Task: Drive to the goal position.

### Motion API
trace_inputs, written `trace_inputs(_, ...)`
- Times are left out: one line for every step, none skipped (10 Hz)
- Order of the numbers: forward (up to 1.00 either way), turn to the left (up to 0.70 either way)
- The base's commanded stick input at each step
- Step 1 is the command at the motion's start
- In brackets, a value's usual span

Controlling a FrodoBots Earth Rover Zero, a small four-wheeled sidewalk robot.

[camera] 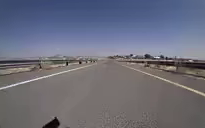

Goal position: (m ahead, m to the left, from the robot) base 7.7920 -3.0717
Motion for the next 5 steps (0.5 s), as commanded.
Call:
trace_inputs(1.0, 0.0)
trace_inputs(1.0, 0.0)
trace_inputs(1.0, 0.0)
trace_inputs(1.0, 0.0)
trace_inputs(1.0, 0.0)
